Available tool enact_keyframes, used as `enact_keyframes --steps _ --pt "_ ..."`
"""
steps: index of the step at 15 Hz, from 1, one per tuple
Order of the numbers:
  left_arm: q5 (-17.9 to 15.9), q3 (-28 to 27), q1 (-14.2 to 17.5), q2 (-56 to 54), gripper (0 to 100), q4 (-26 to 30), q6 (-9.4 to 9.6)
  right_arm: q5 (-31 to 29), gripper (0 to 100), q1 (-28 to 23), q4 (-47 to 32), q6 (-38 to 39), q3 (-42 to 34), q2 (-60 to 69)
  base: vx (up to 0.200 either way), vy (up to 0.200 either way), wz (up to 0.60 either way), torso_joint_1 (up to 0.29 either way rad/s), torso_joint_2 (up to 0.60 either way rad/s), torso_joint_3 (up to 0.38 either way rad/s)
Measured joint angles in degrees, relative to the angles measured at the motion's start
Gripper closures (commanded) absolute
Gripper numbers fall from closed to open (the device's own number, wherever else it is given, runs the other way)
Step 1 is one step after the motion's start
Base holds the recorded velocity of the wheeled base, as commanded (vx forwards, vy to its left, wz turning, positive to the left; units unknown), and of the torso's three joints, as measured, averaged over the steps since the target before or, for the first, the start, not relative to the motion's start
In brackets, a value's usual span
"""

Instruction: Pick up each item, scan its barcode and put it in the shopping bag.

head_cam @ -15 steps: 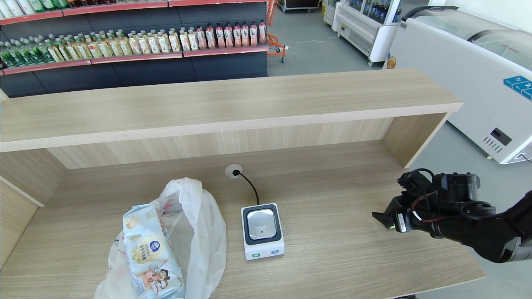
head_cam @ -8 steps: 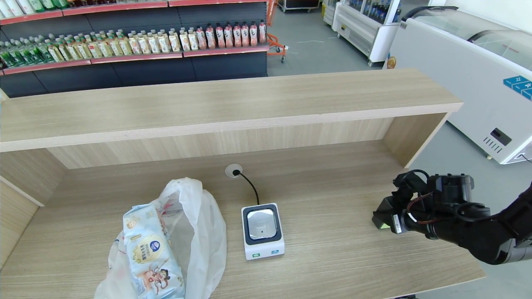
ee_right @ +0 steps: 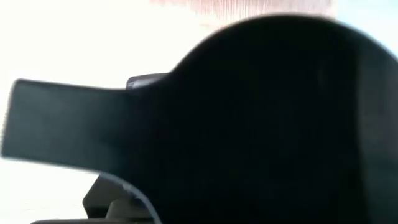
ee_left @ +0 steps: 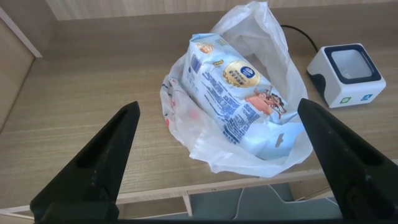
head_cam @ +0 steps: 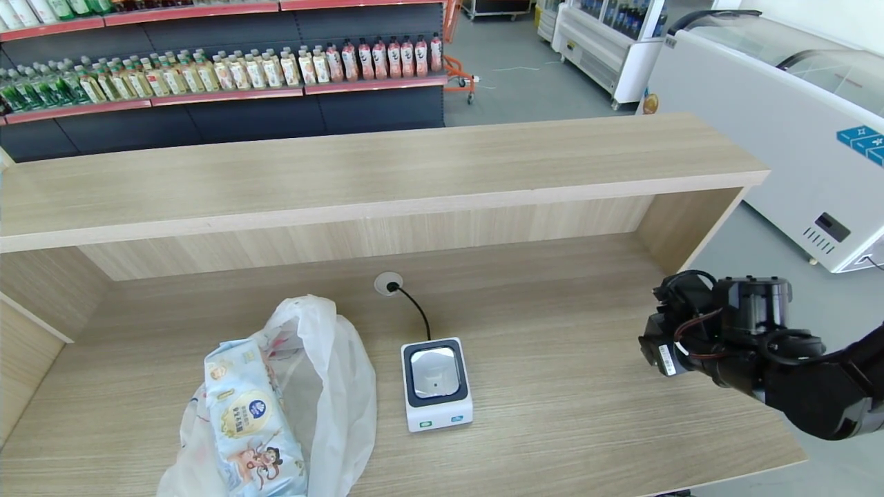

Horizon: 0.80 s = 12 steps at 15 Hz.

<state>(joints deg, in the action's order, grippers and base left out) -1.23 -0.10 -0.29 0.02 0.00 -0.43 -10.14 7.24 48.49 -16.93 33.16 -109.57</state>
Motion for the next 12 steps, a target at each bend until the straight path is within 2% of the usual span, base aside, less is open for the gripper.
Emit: enact_keyframes --steps 2,4,6,9,12 --pt "0.01 0.0 -0.01 0.0 0 0.0 0.02 3.0 100 1.71 -0.07 -0.09 -0.44 3.32 0.0 0.0 0.0 0.0 0.0 0.0" --pt "0.01 0.0 0.02 0.0 0 0.0 0.0 3.58 100 4.5 -0.13 -0.26 -0.78 6.49 0.0 0.0 0.0 0.0 0.0 0.0" --pt "0.01 0.0 0.02 0.0 0 0.0 0.02 5.55 100 7.64 -0.22 -3.89 -0.61 10.29 0.0 0.0 0.0 0.0 0.0 0.0" --pt "0.01 0.0 0.02 0.0 0 0.0 0.0 14.17 100 14.8 0.26 -19.52 1.65 18.03 0.0 0.0 0.0 0.0 0.0 0.0" --pt "0.01 0.0 -0.01 0.0 0 0.0 0.0 26.81 100 17.9 0.77 -34.19 4.73 23.82 0.0 0.0 0.0 0.0 0.0 0.0"
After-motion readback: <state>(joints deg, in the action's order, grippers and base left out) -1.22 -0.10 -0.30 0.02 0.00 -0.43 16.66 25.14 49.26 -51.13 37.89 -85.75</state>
